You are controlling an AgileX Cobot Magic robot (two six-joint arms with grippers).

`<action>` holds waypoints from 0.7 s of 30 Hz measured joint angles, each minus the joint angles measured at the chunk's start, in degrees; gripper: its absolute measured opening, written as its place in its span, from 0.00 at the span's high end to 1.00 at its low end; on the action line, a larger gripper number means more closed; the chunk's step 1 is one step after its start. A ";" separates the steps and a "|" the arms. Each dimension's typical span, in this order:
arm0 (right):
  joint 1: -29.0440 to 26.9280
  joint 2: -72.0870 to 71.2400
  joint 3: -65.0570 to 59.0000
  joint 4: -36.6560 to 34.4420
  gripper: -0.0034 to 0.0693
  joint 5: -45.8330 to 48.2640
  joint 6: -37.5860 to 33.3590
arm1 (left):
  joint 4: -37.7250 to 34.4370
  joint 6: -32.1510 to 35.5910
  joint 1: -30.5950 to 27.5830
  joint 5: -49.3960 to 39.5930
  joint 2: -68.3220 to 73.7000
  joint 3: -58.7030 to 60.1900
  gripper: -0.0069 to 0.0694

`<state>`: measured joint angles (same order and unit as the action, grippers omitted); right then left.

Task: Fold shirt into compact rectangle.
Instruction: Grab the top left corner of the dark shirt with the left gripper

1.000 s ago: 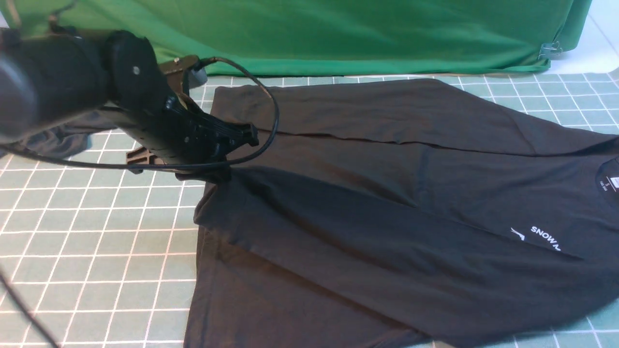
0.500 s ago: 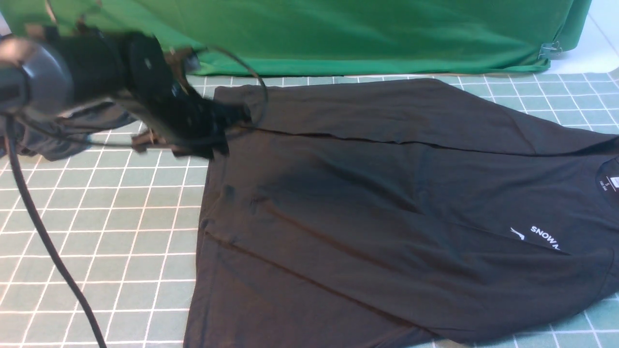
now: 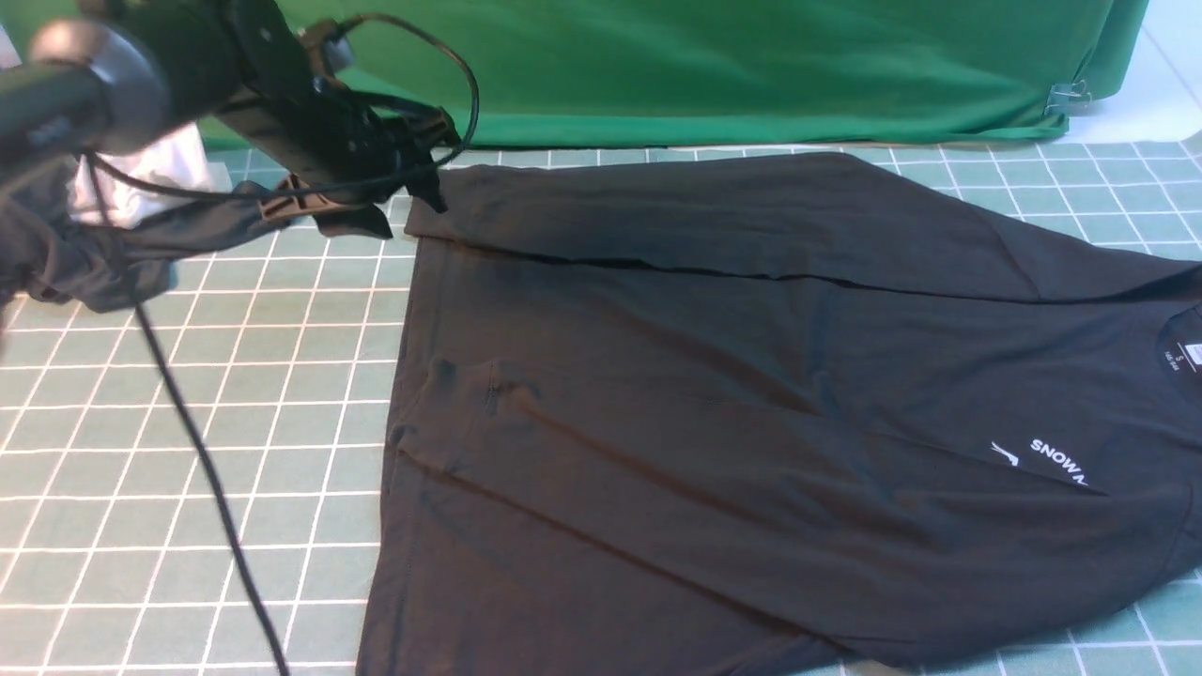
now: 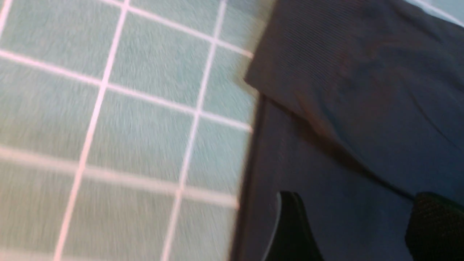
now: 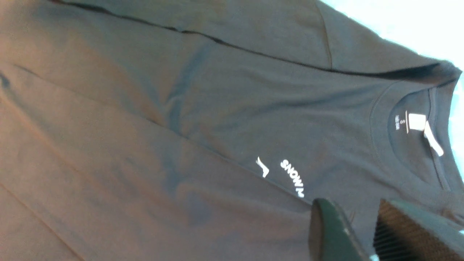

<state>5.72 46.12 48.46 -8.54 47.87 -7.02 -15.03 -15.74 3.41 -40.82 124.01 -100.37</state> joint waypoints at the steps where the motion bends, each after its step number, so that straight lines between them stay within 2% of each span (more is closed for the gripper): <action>1: 0.00 0.00 0.00 0.00 0.68 -0.39 0.36 | 0.00 0.33 -0.37 0.30 2.57 -2.44 0.39; 8: 0.00 0.00 0.00 0.00 0.67 -0.85 0.75 | -0.45 3.70 -1.27 4.55 12.33 -11.98 0.39; 14: 0.00 0.00 0.00 0.00 0.66 -1.00 0.92 | -4.66 5.99 -1.18 7.86 14.71 -13.26 0.42; 17: 0.00 0.00 0.00 0.00 0.66 -1.00 0.92 | -5.22 7.46 -1.18 8.74 15.08 -13.26 0.49; 18: 0.00 0.00 0.00 0.00 0.66 -1.02 0.92 | -5.36 8.51 -1.18 9.13 15.14 -13.26 0.56; 20: 0.00 0.00 0.00 0.00 0.66 -1.16 1.03 | -5.49 9.21 -1.18 9.13 15.14 -13.26 0.63; 21: 0.00 0.00 0.00 0.00 0.65 -1.45 0.98 | -5.54 9.92 -1.18 9.13 15.14 -13.26 0.70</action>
<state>5.72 46.12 48.46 -8.54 46.43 -6.04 -20.57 -5.82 2.23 -31.69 139.14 -113.63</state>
